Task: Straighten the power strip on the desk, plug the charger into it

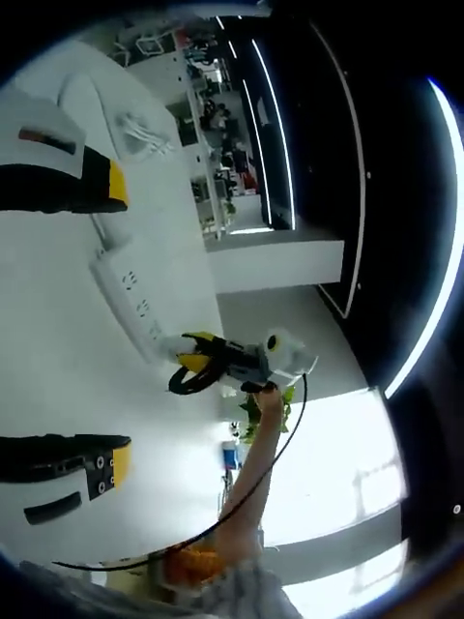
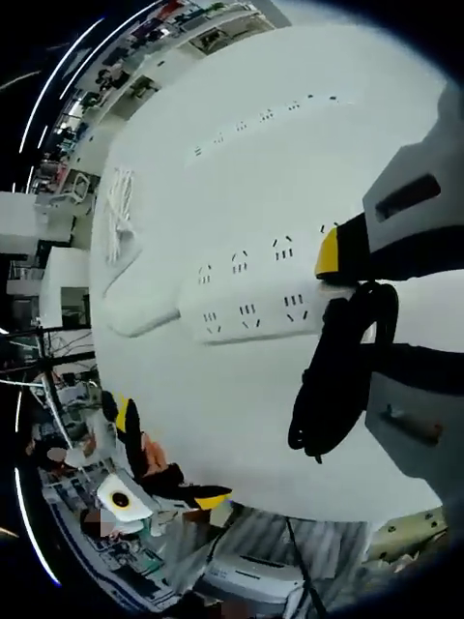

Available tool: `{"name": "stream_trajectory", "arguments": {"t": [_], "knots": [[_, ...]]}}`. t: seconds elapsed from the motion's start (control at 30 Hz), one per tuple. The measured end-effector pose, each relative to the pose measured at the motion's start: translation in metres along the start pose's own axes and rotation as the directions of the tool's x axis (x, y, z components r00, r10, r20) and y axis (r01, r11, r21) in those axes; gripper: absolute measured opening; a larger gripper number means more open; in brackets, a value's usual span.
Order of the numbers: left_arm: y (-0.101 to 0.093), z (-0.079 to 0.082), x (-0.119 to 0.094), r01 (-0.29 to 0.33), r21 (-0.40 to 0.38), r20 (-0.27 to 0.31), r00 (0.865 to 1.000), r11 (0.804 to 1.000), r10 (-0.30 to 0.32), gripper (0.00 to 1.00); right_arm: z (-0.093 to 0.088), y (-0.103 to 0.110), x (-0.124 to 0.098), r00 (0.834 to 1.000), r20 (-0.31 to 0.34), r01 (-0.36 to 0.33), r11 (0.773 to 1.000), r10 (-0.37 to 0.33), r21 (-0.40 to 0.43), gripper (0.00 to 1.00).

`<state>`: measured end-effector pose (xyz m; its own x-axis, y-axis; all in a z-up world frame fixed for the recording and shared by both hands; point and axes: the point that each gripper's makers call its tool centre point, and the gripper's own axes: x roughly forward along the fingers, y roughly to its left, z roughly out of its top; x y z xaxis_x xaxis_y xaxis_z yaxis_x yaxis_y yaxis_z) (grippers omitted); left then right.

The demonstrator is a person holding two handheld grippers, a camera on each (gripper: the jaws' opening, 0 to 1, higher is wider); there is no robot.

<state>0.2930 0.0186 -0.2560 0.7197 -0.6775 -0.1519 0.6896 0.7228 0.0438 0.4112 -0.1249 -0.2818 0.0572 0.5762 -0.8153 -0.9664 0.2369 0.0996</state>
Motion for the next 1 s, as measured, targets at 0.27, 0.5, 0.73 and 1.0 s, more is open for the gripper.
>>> {"name": "stream_trajectory", "arguments": {"t": [0.27,0.5,0.73,1.0], "knots": [[-0.006,0.011,-0.011,0.009,0.019,0.019,1.0,1.0,-0.009,0.97,0.002,0.008,0.002,0.993,0.113,0.039,0.999,-0.035,-0.037,0.21],[0.006,0.011,-0.015,-0.021,0.023,0.009,1.0,1.0,0.02,0.97,0.0,0.005,-0.001,0.985,0.161,0.078,0.994,-0.065,-0.08,0.25],[0.011,0.011,-0.022,-0.042,0.029,0.0,0.999,0.999,0.042,0.97,-0.011,-0.001,-0.007,0.956,0.243,0.214,0.96,-0.167,-0.181,0.35],[0.005,0.013,-0.024,-0.045,0.028,0.007,0.999,0.999,0.045,0.97,-0.001,-0.003,-0.027,0.917,0.351,0.254,0.957,-0.191,-0.143,0.37]]}}
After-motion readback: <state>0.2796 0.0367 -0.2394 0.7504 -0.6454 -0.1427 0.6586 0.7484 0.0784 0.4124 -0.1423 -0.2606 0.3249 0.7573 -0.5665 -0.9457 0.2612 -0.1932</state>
